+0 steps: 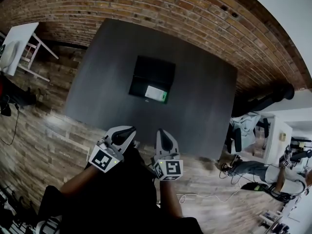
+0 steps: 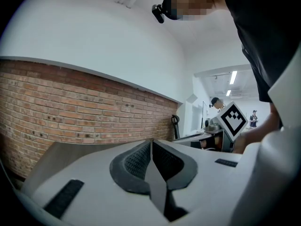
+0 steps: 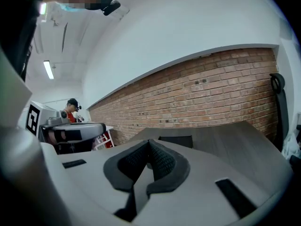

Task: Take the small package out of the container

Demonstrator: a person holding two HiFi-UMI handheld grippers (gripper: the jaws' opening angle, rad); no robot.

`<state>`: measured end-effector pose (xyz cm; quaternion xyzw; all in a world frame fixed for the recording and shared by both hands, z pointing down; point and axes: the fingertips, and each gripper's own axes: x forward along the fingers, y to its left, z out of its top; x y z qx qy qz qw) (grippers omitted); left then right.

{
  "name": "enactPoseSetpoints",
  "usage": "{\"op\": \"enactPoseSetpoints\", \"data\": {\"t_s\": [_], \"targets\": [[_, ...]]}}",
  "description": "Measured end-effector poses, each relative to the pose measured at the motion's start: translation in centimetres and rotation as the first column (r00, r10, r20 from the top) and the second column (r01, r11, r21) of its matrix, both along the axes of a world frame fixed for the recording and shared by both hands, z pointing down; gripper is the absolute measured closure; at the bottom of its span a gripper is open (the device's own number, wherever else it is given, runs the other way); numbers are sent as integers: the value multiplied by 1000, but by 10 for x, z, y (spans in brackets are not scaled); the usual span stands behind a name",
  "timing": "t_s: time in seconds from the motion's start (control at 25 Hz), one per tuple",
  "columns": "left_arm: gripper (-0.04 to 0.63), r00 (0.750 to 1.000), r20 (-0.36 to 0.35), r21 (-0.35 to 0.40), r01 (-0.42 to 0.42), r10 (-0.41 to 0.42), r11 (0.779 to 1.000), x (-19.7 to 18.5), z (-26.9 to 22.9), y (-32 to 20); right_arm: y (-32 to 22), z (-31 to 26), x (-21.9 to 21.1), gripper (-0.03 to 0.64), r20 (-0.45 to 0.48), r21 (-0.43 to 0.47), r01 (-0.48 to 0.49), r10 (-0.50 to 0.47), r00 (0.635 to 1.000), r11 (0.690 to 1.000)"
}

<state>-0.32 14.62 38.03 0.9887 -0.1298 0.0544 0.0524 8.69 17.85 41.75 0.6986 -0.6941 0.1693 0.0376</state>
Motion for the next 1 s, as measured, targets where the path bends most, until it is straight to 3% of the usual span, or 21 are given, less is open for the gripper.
{"op": "enactPoseSetpoints", "data": {"t_s": [0.36, 0.68, 0.96, 1.0], "targets": [[554, 999, 34, 5, -32, 32, 999, 13, 18, -34, -43, 42, 10, 592, -85, -154, 114, -129, 988, 981], [554, 994, 49, -37, -100, 102, 994, 36, 33, -84, -99, 92, 28, 591, -127, -339, 201, -256, 958, 919], [553, 984, 85, -82, -150, 157, 985, 55, 58, -114, -142, 137, 51, 590, -150, -443, 250, -346, 926, 861], [554, 983, 84, -89, -155, 163, 984, 58, 61, -117, -147, 144, 55, 566, -149, -460, 257, -359, 921, 850]]}}
